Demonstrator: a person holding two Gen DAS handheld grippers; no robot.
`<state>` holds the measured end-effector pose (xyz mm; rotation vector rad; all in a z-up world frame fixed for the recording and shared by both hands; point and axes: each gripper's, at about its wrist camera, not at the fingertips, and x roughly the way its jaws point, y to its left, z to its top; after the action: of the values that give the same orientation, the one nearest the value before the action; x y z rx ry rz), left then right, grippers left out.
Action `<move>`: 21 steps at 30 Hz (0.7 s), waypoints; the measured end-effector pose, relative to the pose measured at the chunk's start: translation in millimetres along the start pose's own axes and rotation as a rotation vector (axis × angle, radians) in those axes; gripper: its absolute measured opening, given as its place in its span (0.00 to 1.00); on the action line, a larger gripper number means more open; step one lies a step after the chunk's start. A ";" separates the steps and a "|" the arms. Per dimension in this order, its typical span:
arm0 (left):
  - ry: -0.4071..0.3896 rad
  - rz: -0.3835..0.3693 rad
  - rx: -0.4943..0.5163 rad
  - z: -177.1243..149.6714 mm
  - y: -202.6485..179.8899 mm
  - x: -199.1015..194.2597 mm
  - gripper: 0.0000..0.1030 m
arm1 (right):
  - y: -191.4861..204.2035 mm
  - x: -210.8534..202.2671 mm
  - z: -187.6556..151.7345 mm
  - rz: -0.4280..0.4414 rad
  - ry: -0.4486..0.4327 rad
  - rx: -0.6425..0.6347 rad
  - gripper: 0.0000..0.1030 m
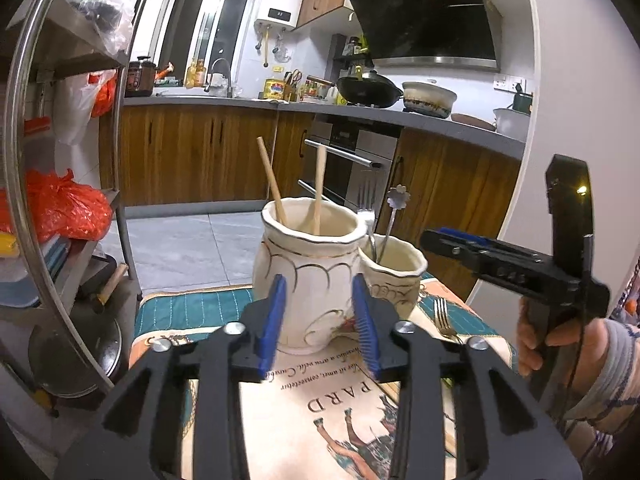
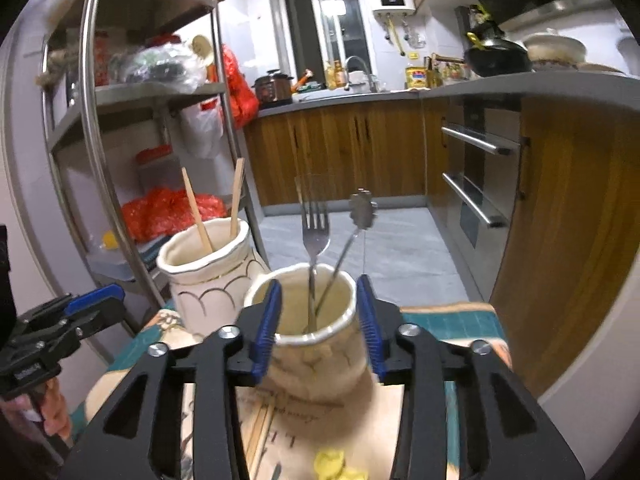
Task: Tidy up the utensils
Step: 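Withdraw both open tools from the vases back toward the table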
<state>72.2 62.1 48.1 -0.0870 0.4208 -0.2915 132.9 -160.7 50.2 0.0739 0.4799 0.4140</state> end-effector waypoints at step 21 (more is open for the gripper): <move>0.100 0.045 0.034 -43.0 -30.5 -36.5 0.95 | -57.6 -83.6 -59.3 -0.147 0.150 0.092 0.95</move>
<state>14.6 42.9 27.6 -0.0294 0.5163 -0.2597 59.3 -248.7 24.4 0.0962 0.6479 0.2539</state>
